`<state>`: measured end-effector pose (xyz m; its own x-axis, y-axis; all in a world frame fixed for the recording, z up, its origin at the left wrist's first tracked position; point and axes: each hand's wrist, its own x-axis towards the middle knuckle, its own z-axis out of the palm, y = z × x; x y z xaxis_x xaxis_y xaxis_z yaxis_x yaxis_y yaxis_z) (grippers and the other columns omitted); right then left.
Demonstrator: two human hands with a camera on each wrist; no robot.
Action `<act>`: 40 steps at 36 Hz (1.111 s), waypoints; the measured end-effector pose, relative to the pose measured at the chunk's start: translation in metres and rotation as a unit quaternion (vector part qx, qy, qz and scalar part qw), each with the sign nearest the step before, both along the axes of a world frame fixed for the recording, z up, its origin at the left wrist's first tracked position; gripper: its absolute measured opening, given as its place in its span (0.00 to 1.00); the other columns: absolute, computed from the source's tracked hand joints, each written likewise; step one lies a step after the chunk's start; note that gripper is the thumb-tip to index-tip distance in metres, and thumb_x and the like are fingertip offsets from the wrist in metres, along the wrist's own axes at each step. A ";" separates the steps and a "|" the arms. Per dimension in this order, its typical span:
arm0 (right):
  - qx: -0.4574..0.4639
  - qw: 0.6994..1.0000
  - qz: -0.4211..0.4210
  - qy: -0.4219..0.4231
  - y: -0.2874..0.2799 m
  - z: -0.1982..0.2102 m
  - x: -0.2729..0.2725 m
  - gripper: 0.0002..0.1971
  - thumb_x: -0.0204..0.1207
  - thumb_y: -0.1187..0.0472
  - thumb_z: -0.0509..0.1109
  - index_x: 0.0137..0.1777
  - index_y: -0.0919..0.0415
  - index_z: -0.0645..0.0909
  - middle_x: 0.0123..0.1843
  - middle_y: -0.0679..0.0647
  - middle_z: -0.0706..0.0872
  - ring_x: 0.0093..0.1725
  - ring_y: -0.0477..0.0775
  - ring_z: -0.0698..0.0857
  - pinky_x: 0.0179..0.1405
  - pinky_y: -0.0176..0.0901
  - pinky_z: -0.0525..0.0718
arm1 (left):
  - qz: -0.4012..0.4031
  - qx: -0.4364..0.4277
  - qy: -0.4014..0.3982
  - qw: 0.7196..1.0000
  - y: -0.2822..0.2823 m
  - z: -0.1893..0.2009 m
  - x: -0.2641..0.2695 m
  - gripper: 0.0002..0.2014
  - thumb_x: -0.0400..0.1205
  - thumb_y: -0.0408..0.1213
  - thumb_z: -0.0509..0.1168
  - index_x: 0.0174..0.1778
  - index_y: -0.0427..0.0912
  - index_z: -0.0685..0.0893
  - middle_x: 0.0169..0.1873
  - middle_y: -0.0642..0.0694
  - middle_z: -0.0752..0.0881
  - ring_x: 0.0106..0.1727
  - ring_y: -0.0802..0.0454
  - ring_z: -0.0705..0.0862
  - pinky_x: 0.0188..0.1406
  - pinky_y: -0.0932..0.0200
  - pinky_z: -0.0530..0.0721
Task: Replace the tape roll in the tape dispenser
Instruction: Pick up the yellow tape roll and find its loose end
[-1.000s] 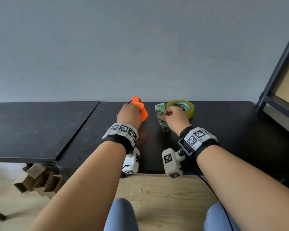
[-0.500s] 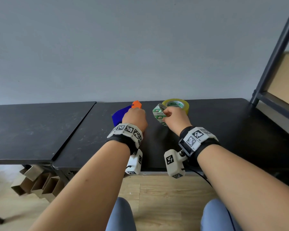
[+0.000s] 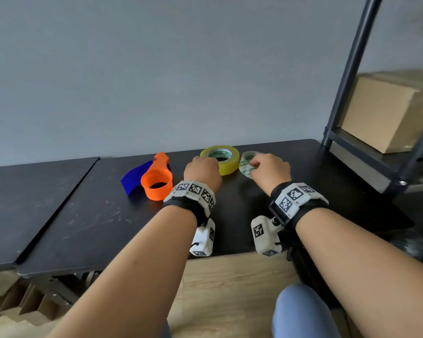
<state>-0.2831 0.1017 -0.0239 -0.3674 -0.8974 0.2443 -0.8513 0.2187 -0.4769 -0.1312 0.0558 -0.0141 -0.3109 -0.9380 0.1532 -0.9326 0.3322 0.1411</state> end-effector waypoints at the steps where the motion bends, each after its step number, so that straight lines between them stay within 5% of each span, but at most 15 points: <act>1: 0.010 1.000 -0.010 0.008 0.000 -0.001 -0.005 0.15 0.76 0.63 0.63 0.58 0.51 0.87 0.62 0.53 0.88 0.65 0.63 0.82 0.64 0.51 0.71 | -0.001 0.003 0.002 1.000 -0.001 0.000 -0.002 0.19 0.80 0.29 0.57 0.65 0.43 0.84 0.64 0.40 0.81 0.67 0.42 0.78 0.65 0.48 0.80; 10: 0.086 0.994 -0.061 0.032 -0.006 -0.014 -0.026 0.16 0.76 0.64 0.61 0.56 0.52 0.87 0.59 0.54 0.88 0.63 0.62 0.82 0.62 0.52 0.69 | 0.014 0.028 -0.008 0.999 -0.010 0.001 -0.006 0.21 0.79 0.31 0.57 0.67 0.45 0.82 0.67 0.39 0.79 0.69 0.40 0.76 0.64 0.48 0.77; 15: 0.048 0.997 -0.050 0.033 -0.012 -0.008 -0.017 0.17 0.76 0.64 0.62 0.59 0.51 0.86 0.62 0.56 0.85 0.65 0.64 0.79 0.63 0.55 0.72 | 0.023 0.029 0.016 0.999 -0.015 0.003 0.003 0.20 0.81 0.30 0.56 0.68 0.42 0.81 0.68 0.40 0.78 0.71 0.41 0.75 0.67 0.47 0.77; 22: -0.021 0.998 0.054 -0.038 -0.036 0.003 0.016 0.19 0.75 0.66 0.63 0.64 0.56 0.84 0.65 0.56 0.86 0.66 0.61 0.82 0.62 0.48 0.79 | 0.035 0.035 0.072 0.996 -0.026 0.007 0.022 0.19 0.82 0.29 0.56 0.68 0.39 0.81 0.68 0.37 0.80 0.69 0.39 0.78 0.66 0.48 0.78; 32: 0.102 0.988 0.109 -0.028 -0.074 -0.004 0.055 0.25 0.79 0.64 0.61 0.77 0.56 0.72 0.75 0.58 0.79 0.72 0.63 0.79 0.69 0.50 0.76 | 0.055 0.052 0.129 0.989 -0.047 0.005 0.042 0.20 0.82 0.28 0.57 0.70 0.40 0.80 0.68 0.39 0.82 0.68 0.40 0.81 0.65 0.51 0.78; 40: 0.137 0.984 0.099 0.060 -0.089 -0.009 0.070 0.15 0.80 0.60 0.60 0.62 0.62 0.81 0.61 0.58 0.87 0.61 0.63 0.84 0.57 0.49 0.79 | 0.058 0.046 0.167 0.983 -0.056 -0.002 0.052 0.22 0.82 0.27 0.57 0.70 0.43 0.80 0.69 0.42 0.81 0.69 0.43 0.81 0.67 0.53 0.79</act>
